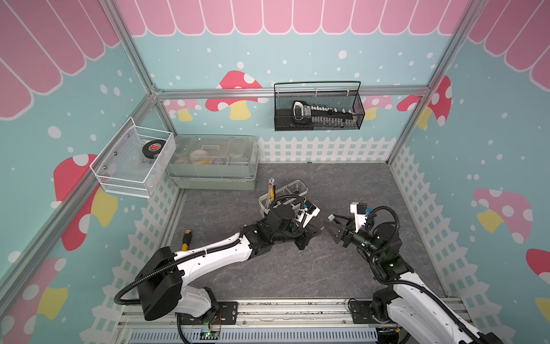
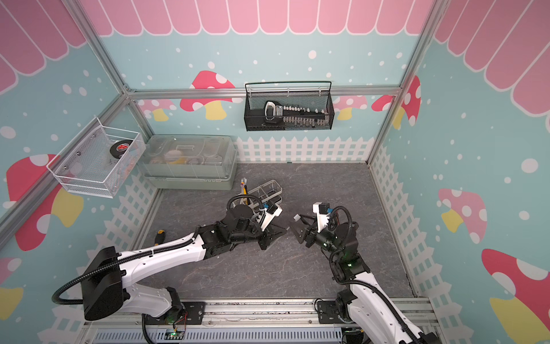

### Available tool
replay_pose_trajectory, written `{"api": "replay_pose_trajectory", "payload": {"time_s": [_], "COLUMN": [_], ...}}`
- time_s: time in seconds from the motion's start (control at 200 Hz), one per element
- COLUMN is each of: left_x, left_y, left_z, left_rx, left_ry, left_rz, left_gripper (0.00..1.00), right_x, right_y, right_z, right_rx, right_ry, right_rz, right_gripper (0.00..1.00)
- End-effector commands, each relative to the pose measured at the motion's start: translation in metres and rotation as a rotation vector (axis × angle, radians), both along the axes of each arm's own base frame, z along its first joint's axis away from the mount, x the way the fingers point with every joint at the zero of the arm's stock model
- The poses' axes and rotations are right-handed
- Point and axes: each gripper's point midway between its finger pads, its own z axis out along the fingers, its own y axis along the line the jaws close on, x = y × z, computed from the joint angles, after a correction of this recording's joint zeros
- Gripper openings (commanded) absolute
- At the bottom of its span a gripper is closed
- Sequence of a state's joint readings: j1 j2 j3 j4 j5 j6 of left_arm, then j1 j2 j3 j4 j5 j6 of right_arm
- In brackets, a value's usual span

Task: Place the toothbrush into the toothbrush holder
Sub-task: Adjust the toothbrush holder at the center of the board.

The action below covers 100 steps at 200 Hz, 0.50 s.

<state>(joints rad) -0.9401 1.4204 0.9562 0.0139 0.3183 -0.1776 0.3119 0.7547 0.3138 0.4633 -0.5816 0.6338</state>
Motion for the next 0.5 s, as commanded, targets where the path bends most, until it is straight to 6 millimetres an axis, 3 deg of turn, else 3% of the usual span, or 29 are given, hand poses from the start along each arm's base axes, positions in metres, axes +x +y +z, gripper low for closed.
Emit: {"api": "replay_pose_trajectory", "payload": {"time_s": [0.0, 0.215, 0.43, 0.495], "left_x": [-0.0102, -0.0124, -0.0092, -0.0067], "left_y": [-0.0060, -0.0089, -0.0077, -0.0079], "left_z": [0.0148, 0.0207, 0.0167, 0.0152], "left_rx": [-0.039, -0.051, -0.038, -0.034], "left_ry": [-0.046, -0.072, -0.087, -0.092], "left_rz": [-0.054, -0.059, -0.041, -0.032], "left_gripper": [0.00, 0.00, 0.00, 0.00], "right_x": [0.0015, 0.0035, 0.0069, 0.0065], "right_y": [0.0007, -0.0008, 0.0005, 0.0018], "right_z": [0.0277, 0.0296, 0.0304, 0.0330], "right_rx": [0.043, 0.065, 0.073, 0.078], "right_ry": [-0.072, -0.062, -0.047, -0.047], "right_rz": [0.007, -0.008, -0.006, 0.003], "right_gripper": [0.65, 0.45, 0.05, 0.00]}}
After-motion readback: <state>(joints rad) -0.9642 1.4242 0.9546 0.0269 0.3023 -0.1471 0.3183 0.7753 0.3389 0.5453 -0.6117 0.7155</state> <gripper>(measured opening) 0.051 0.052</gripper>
